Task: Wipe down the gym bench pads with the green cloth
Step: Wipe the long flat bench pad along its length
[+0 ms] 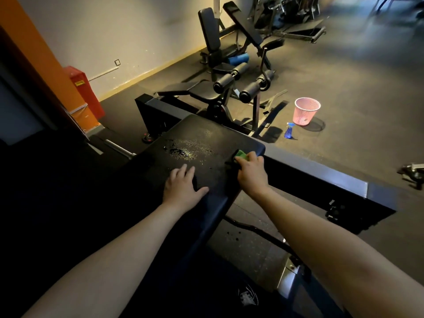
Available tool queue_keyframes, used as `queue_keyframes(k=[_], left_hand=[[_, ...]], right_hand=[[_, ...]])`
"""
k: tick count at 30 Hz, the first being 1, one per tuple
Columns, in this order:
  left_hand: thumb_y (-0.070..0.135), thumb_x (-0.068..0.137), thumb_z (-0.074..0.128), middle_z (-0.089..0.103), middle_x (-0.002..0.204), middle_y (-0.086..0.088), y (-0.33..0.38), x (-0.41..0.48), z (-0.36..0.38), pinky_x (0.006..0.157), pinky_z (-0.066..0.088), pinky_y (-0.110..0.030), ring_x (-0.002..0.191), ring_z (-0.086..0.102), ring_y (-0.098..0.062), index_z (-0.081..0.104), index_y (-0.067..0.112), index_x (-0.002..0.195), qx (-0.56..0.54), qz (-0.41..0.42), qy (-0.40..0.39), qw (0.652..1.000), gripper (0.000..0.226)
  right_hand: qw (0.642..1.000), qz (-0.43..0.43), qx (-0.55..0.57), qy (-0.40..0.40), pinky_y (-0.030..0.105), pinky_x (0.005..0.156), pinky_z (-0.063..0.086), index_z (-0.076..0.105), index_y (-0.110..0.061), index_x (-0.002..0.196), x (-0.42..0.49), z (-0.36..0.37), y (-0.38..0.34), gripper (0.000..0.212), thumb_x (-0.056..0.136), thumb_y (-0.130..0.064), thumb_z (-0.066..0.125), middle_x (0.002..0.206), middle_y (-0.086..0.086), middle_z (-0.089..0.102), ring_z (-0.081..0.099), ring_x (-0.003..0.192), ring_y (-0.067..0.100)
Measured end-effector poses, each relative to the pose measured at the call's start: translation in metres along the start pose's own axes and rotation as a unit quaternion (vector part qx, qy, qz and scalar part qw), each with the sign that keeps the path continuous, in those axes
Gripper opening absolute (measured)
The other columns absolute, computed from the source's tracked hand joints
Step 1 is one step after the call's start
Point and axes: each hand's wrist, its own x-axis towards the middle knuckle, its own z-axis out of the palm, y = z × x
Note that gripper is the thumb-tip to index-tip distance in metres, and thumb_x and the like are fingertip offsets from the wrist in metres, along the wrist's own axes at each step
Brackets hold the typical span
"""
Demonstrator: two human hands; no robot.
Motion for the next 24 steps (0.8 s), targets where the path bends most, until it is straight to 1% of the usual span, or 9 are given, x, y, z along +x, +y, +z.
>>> queue_keyframes(k=[2,4,8,13,15,17,20,22,24], left_hand=[[0.079,0.083,0.051,0.004,0.168,-0.004,-0.006,0.01,-0.001,0.121,0.015,-0.048,0.152,0.005,-0.03,0.015,0.026,0.16,0.008,-0.052,-0.059,0.997,0.1],[0.084,0.079,0.05,-0.001,0.168,-0.003,-0.008,0.016,-0.002,0.121,0.011,-0.05,0.152,0.002,-0.031,0.01,0.03,0.16,0.008,-0.068,-0.088,0.994,0.105],[0.083,0.077,0.054,-0.001,0.167,-0.002,-0.008,0.025,-0.003,0.121,0.009,-0.051,0.152,0.0,-0.032,0.008,0.034,0.16,-0.005,-0.085,-0.1,0.991,0.107],[0.082,0.077,0.054,-0.004,0.167,0.001,-0.009,0.024,0.002,0.12,0.007,-0.051,0.152,-0.003,-0.03,0.006,0.037,0.159,-0.021,-0.098,-0.093,0.991,0.105],[0.082,0.078,0.054,-0.006,0.167,0.003,-0.008,0.023,0.003,0.12,0.006,-0.051,0.152,-0.004,-0.029,0.006,0.038,0.159,-0.024,-0.1,-0.092,0.99,0.105],[0.082,0.078,0.055,-0.006,0.167,0.004,-0.007,0.022,0.003,0.12,0.005,-0.051,0.152,-0.005,-0.029,0.006,0.038,0.159,-0.028,-0.1,-0.09,0.99,0.104],[0.081,0.078,0.056,-0.007,0.167,0.005,-0.007,0.022,0.004,0.12,0.004,-0.05,0.152,-0.006,-0.027,0.007,0.039,0.159,-0.038,-0.105,-0.087,0.99,0.103],[0.08,0.078,0.056,-0.008,0.167,0.005,-0.007,0.022,0.004,0.12,0.004,-0.049,0.152,-0.006,-0.026,0.007,0.039,0.159,-0.043,-0.107,-0.089,0.989,0.103],[0.079,0.08,0.055,-0.008,0.167,0.005,-0.005,0.022,0.004,0.12,0.004,-0.049,0.152,-0.006,-0.026,0.006,0.038,0.159,-0.041,-0.107,-0.092,0.989,0.102]], right_hand=[[1.0,0.027,0.0,0.004,0.046,0.093,0.05,0.055,-0.023,0.136,0.024,-0.001,-0.001,0.038,0.1,-0.019,0.047,0.129,0.008,0.039,0.037,0.12,0.033],[1.0,0.025,0.004,0.0,0.044,0.092,0.05,0.059,-0.021,0.132,0.033,0.005,-0.019,0.035,0.099,-0.018,0.048,0.129,0.008,0.041,0.039,0.118,0.032],[0.996,-0.08,0.013,-0.041,0.04,0.093,0.05,0.062,-0.024,0.13,0.022,0.029,-0.058,0.036,0.096,-0.02,0.054,0.134,0.006,0.044,0.041,0.114,0.027],[0.974,-0.21,-0.056,-0.072,0.041,0.094,0.051,0.053,-0.032,0.14,0.034,0.025,-0.04,0.049,0.092,-0.024,0.061,0.139,0.006,0.039,0.037,0.12,0.025],[0.981,-0.174,-0.072,-0.051,0.043,0.096,0.052,0.052,-0.032,0.141,0.052,0.015,-0.024,0.049,0.093,-0.022,0.06,0.14,0.007,0.038,0.037,0.123,0.027],[0.993,-0.099,-0.056,-0.028,0.044,0.098,0.05,0.054,-0.029,0.14,0.07,0.004,-0.009,0.045,0.095,-0.02,0.057,0.138,0.008,0.039,0.037,0.123,0.029],[0.999,-0.021,-0.01,-0.03,0.046,0.096,0.049,0.057,-0.024,0.138,0.079,0.005,-0.01,0.042,0.098,-0.014,0.051,0.129,0.009,0.043,0.042,0.116,0.031],[0.999,-0.02,0.012,-0.039,0.047,0.095,0.05,0.06,-0.022,0.134,0.072,0.013,-0.022,0.038,0.098,-0.015,0.048,0.124,0.008,0.044,0.046,0.11,0.029],[0.997,-0.054,0.019,-0.053,0.045,0.095,0.051,0.063,-0.021,0.131,0.059,0.021,-0.037,0.036,0.098,-0.016,0.049,0.123,0.008,0.047,0.05,0.109,0.028]])
